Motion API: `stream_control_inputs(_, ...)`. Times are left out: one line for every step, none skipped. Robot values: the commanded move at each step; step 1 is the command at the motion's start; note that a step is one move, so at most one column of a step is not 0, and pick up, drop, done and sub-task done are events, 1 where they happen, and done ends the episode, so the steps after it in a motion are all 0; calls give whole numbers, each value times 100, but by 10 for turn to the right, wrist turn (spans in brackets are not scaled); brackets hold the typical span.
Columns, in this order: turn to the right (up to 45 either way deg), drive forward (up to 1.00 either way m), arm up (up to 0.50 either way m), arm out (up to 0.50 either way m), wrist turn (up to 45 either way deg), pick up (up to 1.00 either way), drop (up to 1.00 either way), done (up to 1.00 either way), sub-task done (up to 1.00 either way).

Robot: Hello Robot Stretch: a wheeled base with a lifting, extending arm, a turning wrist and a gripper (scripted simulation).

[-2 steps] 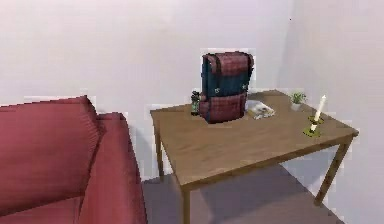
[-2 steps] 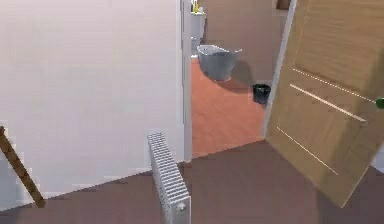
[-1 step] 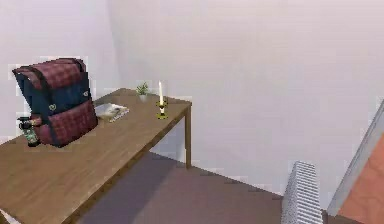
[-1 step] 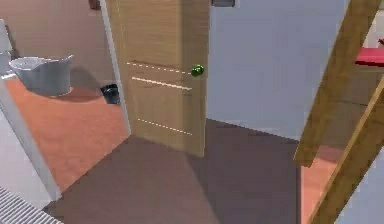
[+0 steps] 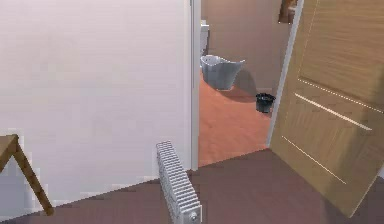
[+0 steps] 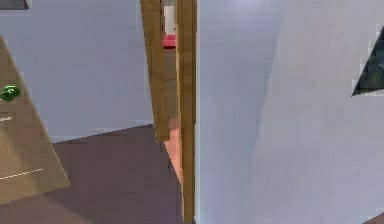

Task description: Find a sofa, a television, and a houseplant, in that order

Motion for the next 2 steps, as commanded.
stream_control_inputs(180, 0, 0, 0, 0, 0, 0, 0, 0)
stream_control_inputs(0, 35, 0, 0, 0, 0, 0, 0, 0)
